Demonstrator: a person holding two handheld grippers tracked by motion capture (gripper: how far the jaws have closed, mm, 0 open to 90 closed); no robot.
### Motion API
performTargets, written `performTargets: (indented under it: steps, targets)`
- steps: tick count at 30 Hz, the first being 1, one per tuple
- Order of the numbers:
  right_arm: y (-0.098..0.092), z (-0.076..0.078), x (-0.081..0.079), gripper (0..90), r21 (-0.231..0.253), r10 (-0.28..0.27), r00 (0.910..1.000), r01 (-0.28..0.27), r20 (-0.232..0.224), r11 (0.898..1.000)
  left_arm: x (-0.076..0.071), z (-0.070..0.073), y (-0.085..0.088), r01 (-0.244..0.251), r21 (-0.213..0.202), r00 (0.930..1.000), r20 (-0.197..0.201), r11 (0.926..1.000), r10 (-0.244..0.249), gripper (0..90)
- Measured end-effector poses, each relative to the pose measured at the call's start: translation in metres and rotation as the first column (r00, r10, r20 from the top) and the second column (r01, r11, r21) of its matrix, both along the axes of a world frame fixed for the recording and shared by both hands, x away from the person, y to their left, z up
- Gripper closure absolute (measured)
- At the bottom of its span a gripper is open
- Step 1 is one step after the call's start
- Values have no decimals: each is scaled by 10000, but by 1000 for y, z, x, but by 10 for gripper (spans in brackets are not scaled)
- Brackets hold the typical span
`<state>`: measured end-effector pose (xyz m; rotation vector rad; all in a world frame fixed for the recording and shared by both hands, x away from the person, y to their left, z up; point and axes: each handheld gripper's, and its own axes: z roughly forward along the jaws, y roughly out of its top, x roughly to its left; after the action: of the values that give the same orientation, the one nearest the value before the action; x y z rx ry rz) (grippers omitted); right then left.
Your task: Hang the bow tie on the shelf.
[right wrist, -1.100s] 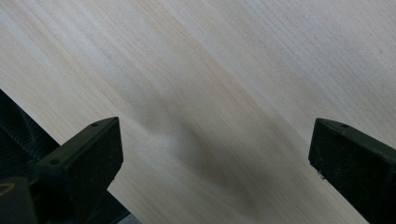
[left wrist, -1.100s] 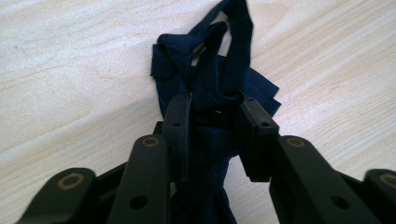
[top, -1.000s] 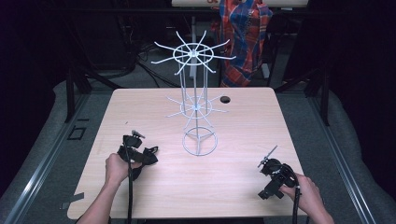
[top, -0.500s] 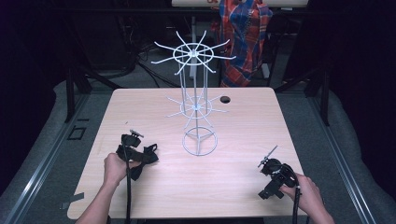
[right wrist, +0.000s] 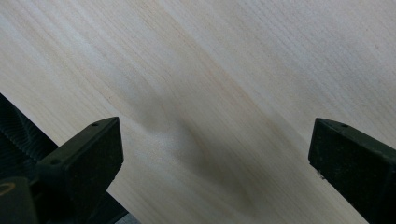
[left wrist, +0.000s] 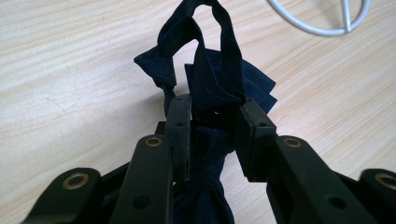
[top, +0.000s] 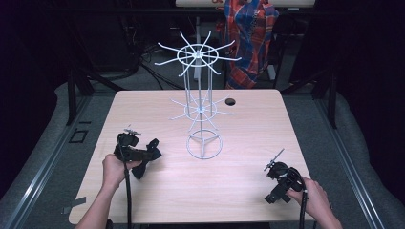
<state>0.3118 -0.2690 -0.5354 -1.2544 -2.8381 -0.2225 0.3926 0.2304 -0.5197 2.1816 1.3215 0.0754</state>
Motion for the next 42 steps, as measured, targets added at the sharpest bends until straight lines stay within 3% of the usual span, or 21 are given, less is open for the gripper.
performTargets:
  steps: [8,15,24,28,34,35,40,42]
  targets:
    - [0,2,0,30,-100,36,9999,-34,166,9999,-2,7,2,53,-137,9997,232,9999,-50,694]
    - [0,3,0,31,-148,116,9996,-112,246,9998,-11,17,-4,498,-103,9973,539,9987,-491,694]
    - [-2,4,2,32,-379,174,9998,-175,-18,9991,-13,22,-3,363,-228,9959,840,9991,-343,694]
    - [-2,2,1,32,-171,1,9999,1,146,9999,-16,28,-6,423,-94,9928,1123,9991,-410,694]
    - [-2,4,3,32,-387,163,9999,-163,-14,9991,-21,34,-13,745,-48,9858,1511,9972,-729,694]
    - [-2,2,1,32,-165,-51,9998,54,195,9998,-22,35,-14,762,-62,9850,1556,9971,-743,694]
    - [-1,1,1,33,-151,-62,9998,65,173,9999,-23,38,-15,838,-277,9816,1742,9961,-778,694]
    - [-2,3,3,35,-393,116,9999,-116,8,9992,-24,40,-15,783,-474,9819,1766,9958,-688,694]
